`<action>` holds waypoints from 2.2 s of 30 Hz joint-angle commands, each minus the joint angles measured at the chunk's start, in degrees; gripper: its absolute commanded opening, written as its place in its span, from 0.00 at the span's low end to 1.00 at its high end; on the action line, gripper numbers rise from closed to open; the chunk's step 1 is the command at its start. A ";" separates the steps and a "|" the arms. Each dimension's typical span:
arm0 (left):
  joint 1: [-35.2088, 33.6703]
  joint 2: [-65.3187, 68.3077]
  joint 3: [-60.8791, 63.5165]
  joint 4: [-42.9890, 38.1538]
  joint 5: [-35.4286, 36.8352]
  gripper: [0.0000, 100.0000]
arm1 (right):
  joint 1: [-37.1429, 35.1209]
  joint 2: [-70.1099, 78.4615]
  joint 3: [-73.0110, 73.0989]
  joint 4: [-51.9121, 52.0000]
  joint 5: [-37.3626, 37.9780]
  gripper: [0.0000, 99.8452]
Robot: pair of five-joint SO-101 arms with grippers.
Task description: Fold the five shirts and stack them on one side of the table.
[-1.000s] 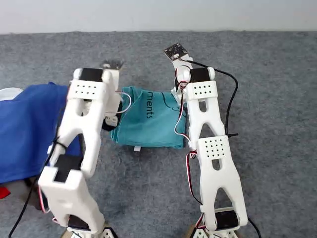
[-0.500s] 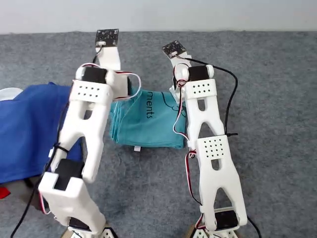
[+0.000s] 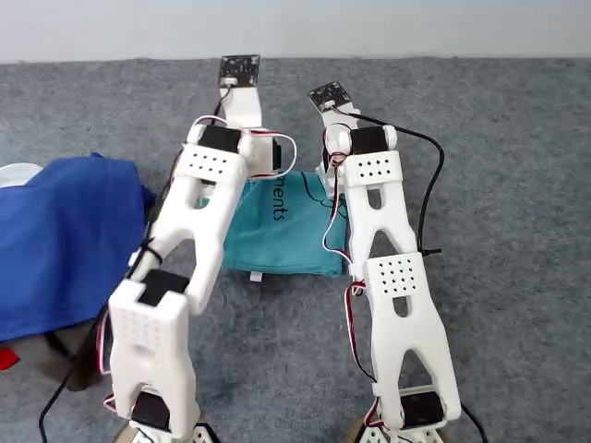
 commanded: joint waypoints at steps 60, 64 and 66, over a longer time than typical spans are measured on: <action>-14.59 26.90 -57.10 35.34 -4.48 0.01 | 1.10 0.92 -1.76 -0.48 -0.53 0.01; -8.70 27.43 -61.93 32.88 -4.48 0.01 | 0.84 1.01 -1.76 -0.40 -0.53 0.01; -5.89 27.43 -60.18 30.86 -4.48 0.01 | 0.84 1.10 -1.76 -0.40 -0.53 0.01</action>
